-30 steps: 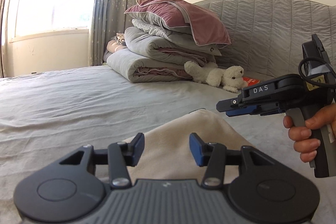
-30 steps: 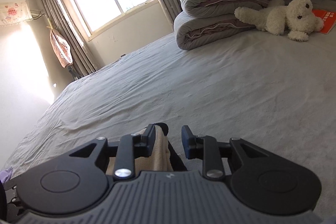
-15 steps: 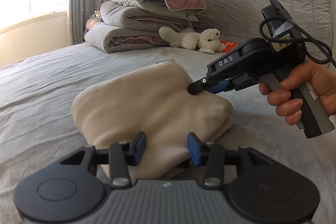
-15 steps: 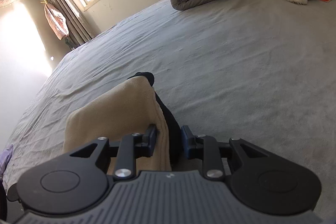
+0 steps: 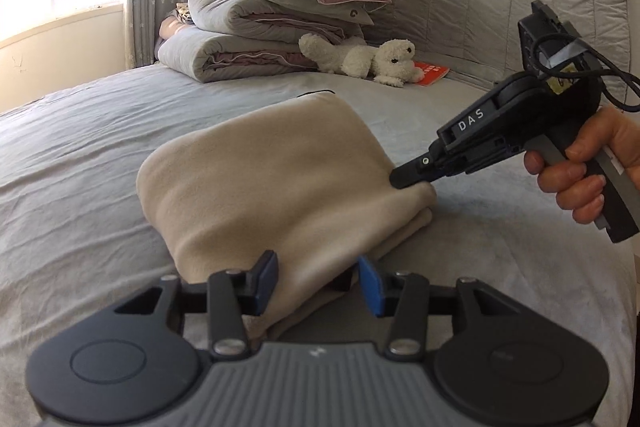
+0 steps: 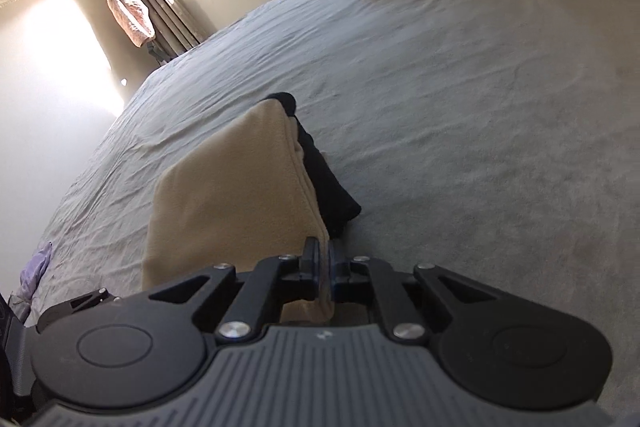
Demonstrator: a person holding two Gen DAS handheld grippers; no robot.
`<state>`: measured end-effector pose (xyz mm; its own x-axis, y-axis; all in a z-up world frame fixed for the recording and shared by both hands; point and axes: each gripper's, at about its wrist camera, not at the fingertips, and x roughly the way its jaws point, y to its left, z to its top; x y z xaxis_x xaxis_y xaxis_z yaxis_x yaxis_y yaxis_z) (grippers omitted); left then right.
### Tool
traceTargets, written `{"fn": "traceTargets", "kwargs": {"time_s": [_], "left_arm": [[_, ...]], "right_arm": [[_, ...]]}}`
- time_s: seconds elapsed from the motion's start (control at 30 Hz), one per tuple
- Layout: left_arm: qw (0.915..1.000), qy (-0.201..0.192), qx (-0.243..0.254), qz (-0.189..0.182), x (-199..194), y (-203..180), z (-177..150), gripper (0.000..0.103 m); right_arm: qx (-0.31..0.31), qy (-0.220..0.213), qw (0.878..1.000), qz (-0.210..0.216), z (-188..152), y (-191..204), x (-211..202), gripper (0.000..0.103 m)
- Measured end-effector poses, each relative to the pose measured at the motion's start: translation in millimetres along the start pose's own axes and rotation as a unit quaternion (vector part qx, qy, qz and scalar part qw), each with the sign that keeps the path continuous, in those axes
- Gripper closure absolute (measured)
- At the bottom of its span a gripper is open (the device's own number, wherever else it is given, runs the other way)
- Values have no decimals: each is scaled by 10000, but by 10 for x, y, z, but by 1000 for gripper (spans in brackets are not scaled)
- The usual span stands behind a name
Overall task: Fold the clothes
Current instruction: 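Grasp the folded beige bundle with the right gripper while the left gripper grasps it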
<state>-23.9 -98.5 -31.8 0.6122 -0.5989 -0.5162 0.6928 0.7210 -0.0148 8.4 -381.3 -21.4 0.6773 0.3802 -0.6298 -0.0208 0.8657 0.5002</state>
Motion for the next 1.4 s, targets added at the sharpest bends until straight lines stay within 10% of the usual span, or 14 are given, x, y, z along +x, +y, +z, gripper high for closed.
{"fn": "traceTargets", "kwargs": {"time_s": [0.5,0.9,1.4], "left_arm": [[9944,-284,-559,846,254,350,567,49],[9904,372,-628,1172,478,311,662,34],[9584,1820,-1688,1405,337,336,812,19]], "right_arm": [[-1417,-1673,9753,-266,202,583,-72,88],[-976,-1139,9856,-783,308,411,269,77],[-679,-303,9926,-958,243,505,6,49]]}}
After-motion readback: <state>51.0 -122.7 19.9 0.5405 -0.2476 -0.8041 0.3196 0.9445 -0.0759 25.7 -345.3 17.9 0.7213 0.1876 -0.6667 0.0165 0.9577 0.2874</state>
